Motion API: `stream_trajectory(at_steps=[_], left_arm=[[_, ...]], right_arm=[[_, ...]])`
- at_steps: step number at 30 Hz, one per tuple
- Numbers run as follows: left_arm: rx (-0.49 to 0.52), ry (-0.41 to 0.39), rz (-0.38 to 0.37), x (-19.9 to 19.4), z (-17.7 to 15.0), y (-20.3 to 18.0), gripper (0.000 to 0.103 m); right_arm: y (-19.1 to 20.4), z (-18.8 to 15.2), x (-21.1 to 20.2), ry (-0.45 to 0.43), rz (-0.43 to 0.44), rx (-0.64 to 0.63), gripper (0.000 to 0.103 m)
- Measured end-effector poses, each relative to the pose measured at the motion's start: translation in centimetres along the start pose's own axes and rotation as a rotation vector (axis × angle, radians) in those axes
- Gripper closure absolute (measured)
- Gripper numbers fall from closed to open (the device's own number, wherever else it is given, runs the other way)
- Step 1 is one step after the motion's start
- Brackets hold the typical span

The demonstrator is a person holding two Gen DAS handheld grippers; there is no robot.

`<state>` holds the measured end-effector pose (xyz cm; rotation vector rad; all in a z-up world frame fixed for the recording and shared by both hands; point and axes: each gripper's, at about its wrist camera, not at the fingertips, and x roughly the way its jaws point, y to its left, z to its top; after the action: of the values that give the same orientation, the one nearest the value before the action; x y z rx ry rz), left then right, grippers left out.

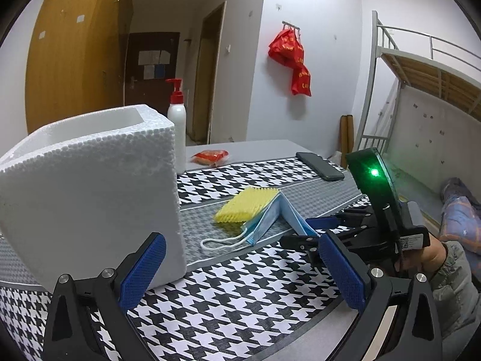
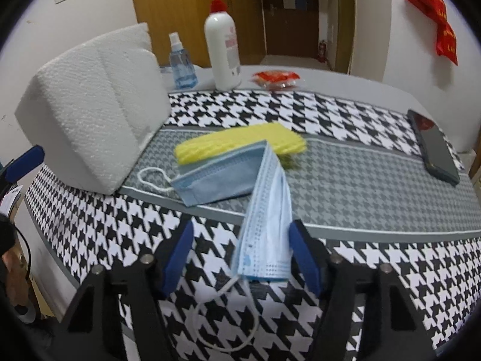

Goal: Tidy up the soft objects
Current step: 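Close the right tool on the blue face mask and lift it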

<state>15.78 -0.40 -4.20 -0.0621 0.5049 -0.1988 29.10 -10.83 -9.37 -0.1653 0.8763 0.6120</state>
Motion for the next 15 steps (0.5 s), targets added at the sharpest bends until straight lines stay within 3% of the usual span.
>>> stream_trajectory(at_steps=[5,15], left_arm=[[0.014,0.010,0.007,0.3,0.4,-0.4,0.001],[0.035,0.032,0.028,1.4,1.1,-1.2,0.001]], right_arm=[[-0.8,0.1,0.3,0.006,0.004,0.019,0.046],[-1.1,0.1,0.2,0.017,-0.073,-0.016,0.081]])
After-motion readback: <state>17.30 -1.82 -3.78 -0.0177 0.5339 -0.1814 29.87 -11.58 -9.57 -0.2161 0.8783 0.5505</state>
